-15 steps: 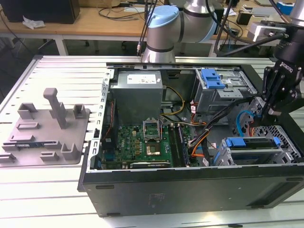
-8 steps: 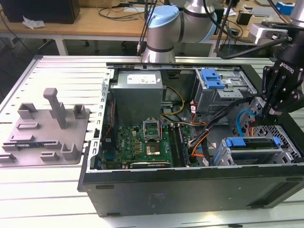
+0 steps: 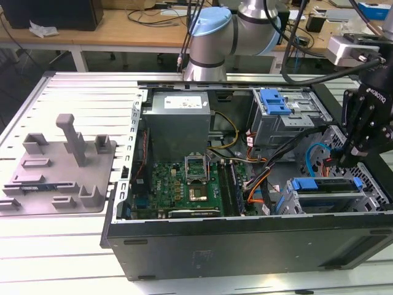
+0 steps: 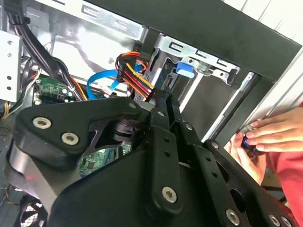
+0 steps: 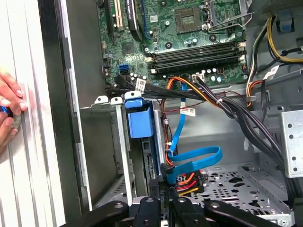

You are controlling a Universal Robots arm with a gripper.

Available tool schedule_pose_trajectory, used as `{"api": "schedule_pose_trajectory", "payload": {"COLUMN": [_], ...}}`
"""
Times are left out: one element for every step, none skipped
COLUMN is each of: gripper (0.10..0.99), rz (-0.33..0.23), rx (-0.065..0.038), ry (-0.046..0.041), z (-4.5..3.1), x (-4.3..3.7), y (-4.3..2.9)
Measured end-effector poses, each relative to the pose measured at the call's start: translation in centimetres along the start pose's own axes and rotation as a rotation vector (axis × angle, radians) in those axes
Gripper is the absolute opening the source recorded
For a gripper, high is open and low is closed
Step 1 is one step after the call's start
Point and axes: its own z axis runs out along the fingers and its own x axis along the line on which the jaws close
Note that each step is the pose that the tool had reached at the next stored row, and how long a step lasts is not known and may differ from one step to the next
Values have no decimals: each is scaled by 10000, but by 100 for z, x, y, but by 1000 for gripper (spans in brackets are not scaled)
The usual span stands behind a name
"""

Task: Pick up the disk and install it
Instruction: 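Insert the first disk wire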

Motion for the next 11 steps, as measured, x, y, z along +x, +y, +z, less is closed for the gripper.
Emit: {"api": "schedule_pose_trajectory", "payload": {"gripper": [165,165,165,165,165,165,165,165,165,165,165], "rz": [-73,-214,-253,-264,-266,-265,-265,-266,-266,-266,-266], "rx": [10,28,35,40,47,53,57,53,47,40,41], "ry": [-26,-87,-132,-186,-297,-387,-487,-586,-714,-781,-786], "z": [1,2,3,5,8,11,14,18,21,28,30], "x": [1,6,14,25,45,61,80,100,127,169,185], "y": [0,3,6,9,13,14,14,11,9,15,24]}}
